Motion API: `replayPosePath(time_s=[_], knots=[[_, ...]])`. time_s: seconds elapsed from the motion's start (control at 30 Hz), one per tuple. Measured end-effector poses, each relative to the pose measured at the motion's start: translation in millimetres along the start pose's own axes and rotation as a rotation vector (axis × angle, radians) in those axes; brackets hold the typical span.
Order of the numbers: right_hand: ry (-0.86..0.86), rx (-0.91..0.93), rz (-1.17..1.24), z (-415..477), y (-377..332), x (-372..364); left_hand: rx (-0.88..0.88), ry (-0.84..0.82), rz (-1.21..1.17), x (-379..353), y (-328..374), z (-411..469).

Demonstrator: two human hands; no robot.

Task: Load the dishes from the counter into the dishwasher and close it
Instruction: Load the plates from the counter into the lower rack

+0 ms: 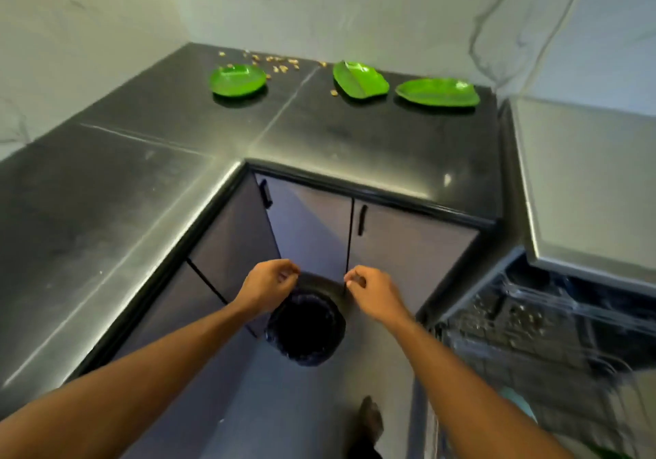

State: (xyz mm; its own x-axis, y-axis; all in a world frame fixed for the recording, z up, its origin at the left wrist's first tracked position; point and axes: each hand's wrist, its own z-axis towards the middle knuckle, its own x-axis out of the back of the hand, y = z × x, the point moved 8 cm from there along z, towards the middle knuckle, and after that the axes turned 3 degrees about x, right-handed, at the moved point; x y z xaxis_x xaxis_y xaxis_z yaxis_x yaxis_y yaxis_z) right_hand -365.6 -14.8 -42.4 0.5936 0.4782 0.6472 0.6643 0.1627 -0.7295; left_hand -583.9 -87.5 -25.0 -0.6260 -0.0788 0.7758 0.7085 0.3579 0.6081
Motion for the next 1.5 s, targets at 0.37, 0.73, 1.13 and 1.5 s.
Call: replayPosePath(time_s=[0.37, 0.73, 1.13, 1.5], knots=[[0.335, 0.279, -0.049, 241, -85, 127, -0.005, 0.44, 0.01, 110, 53, 222], [0.601, 0.137, -0.119, 426, -59, 183, 0.249, 0.553, 0.132, 101, 51, 396], [0.495, 0.009, -0.448, 580, -94, 243, 0.364, 0.44, 0.251, 114, 59, 463], [0.359, -0.203, -0.251, 618, -79, 255, 0.38, 0.401, 0.262, 113, 60, 463]])
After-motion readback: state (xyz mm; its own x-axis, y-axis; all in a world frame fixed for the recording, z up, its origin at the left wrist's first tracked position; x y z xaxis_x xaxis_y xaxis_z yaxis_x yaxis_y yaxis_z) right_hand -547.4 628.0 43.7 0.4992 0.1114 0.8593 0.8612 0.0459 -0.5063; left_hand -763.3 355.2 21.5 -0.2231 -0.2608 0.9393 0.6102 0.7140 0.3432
